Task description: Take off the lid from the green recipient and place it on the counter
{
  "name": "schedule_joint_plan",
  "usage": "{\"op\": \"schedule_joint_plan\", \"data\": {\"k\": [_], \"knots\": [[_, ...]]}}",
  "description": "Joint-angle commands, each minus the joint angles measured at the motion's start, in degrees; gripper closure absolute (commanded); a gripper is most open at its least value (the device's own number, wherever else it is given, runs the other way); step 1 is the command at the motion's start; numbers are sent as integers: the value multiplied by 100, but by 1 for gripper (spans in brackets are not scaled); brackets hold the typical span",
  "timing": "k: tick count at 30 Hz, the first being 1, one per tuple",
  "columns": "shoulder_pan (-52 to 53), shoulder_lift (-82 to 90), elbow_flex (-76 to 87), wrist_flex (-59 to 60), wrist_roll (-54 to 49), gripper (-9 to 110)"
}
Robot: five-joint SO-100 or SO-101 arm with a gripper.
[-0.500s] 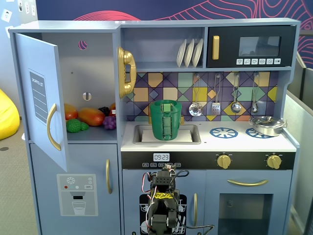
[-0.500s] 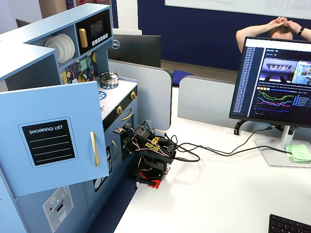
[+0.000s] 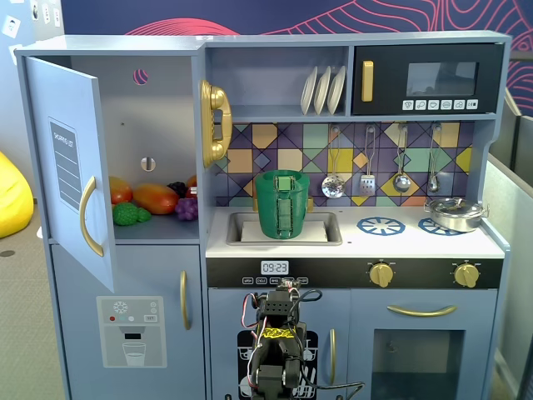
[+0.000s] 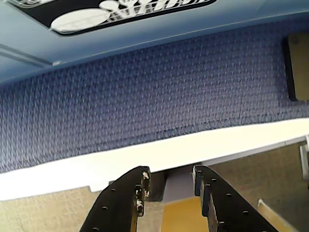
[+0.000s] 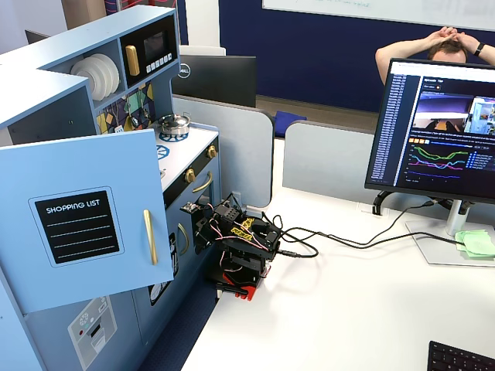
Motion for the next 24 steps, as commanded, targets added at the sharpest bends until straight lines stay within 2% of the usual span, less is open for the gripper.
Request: {"op": "schedule_joint_plan", "data": {"k": [1,3,6,13,18,24], "knots": [[132,-1028,-527,-1749,-26,100],[26,-1687,-1266,-2672,105,95],[-141,-2206,-2602,-3173,492,90],[149,-2962,-4588,-4843,202,70],[220,-3718,-5669,-5458,-114,68],[176,-4307,-6354,-5669,-439,67]]}}
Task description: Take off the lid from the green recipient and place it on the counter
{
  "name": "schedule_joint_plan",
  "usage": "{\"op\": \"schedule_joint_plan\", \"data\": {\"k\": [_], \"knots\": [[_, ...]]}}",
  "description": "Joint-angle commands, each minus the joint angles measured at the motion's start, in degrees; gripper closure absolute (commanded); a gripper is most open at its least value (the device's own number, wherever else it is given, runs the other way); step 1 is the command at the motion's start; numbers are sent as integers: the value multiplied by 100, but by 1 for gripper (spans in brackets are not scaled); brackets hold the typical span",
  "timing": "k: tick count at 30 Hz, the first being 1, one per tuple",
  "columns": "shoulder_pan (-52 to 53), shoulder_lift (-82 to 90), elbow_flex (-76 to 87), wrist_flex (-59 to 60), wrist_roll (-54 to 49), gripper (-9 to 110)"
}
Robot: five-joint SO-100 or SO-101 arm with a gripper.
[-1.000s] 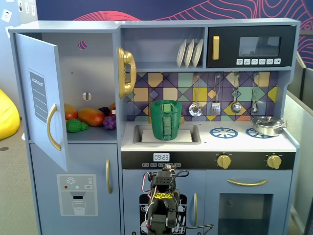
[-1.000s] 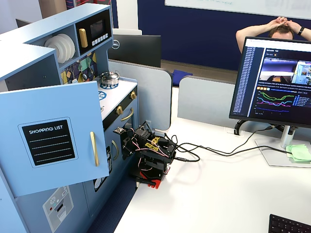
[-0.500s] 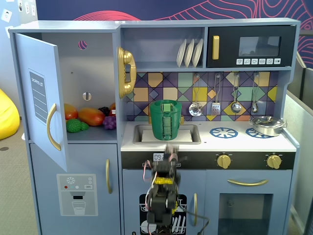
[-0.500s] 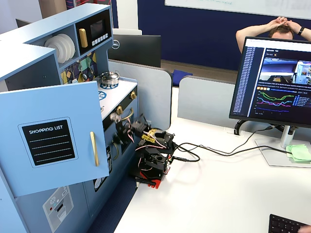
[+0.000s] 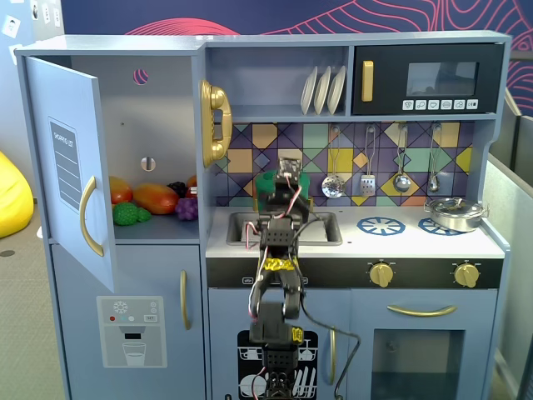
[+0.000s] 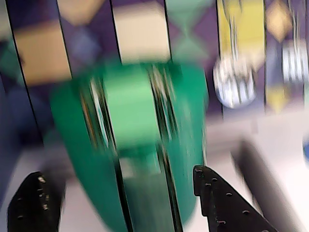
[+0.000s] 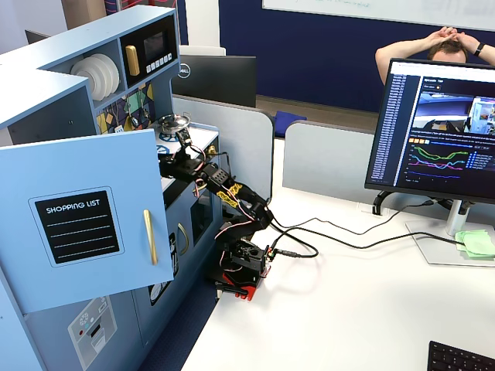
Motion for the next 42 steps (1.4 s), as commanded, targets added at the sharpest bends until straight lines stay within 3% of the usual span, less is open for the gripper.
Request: {"op": "schedule_joint_plan", "data": {"k": [1,19,29,33,42], "knots": [[70,-316,-721,-237,-325,67],[88,-1538,-1969,-352,-694,70],[-97,-1626,-1986,-246,-809,84],[-211,-1608,-1986,-70,-1090,101],[-88,-1644,-2777,-334,-756,101]]}}
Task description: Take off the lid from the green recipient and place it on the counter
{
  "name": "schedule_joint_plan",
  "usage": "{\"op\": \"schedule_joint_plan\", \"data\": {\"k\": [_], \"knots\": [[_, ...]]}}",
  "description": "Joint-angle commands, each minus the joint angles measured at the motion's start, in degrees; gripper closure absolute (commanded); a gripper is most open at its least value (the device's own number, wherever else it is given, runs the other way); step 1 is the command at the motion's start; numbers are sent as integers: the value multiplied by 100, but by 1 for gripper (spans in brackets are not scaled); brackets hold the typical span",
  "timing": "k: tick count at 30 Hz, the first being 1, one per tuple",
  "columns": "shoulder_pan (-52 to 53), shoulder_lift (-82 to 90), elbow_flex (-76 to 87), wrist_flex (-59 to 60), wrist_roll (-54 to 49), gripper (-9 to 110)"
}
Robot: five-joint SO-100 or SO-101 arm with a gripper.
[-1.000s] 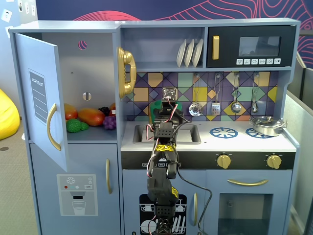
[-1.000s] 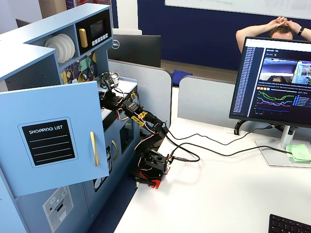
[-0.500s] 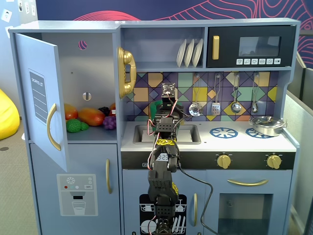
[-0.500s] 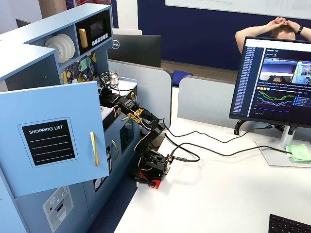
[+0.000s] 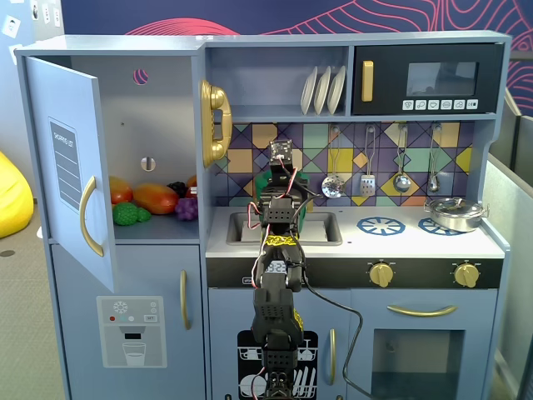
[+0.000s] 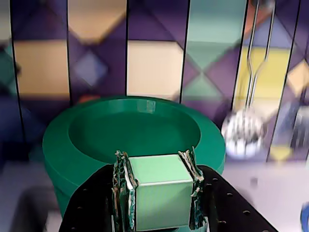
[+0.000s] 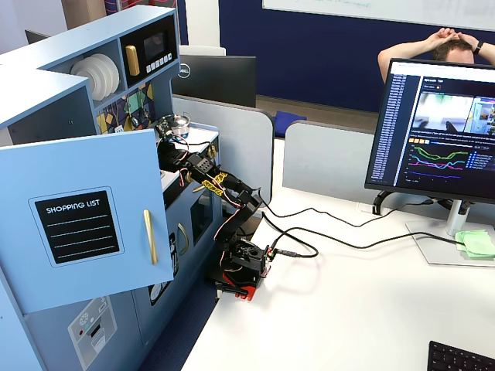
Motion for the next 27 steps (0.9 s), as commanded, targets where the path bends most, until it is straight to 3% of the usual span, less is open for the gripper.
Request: {"op": "schedule_joint_plan", "data": {"k": [1,12,20,27], "knots": [[176,-26,-1055,-158,132,101],[2918,62,-554,-290,492,101],[3296,-431,1345,-2030,114,101],[3155,-1169,1731,-3032,-167,101]]}}
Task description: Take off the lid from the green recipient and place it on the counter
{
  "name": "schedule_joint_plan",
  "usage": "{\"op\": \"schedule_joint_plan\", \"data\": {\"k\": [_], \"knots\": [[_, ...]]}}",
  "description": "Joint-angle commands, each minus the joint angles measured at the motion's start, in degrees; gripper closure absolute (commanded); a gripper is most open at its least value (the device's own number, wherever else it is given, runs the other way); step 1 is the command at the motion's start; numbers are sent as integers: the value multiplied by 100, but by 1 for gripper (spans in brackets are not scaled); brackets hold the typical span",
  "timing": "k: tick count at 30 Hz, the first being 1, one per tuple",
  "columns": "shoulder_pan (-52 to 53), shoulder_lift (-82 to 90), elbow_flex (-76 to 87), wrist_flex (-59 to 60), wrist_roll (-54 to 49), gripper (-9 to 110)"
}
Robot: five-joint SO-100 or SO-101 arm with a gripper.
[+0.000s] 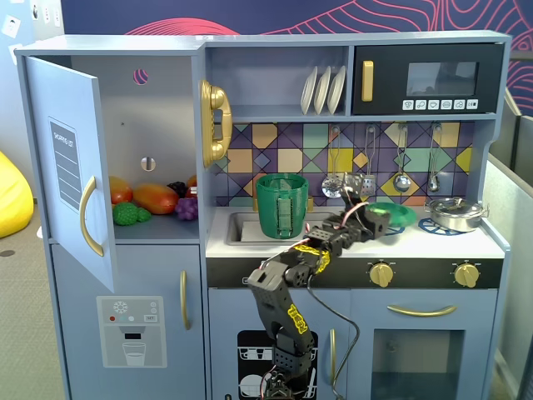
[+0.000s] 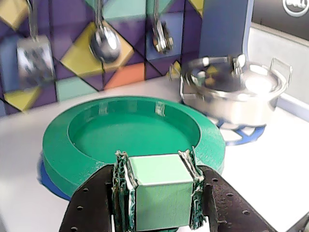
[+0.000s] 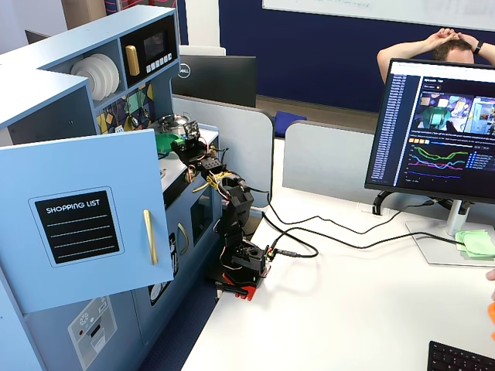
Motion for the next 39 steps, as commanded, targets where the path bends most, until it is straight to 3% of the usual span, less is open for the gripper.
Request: {"op": "schedule_joint_plan", "data": {"k": [1,20,30,35,39], "knots": [[-62,-158,-79,-501,-211,101],[-185,-536,220,-703,-290,101],[-220,-264,-167,-686,334,80],[-158,536,-615,26,290,81],[-158,1459,-1230,1582,404,82]]}}
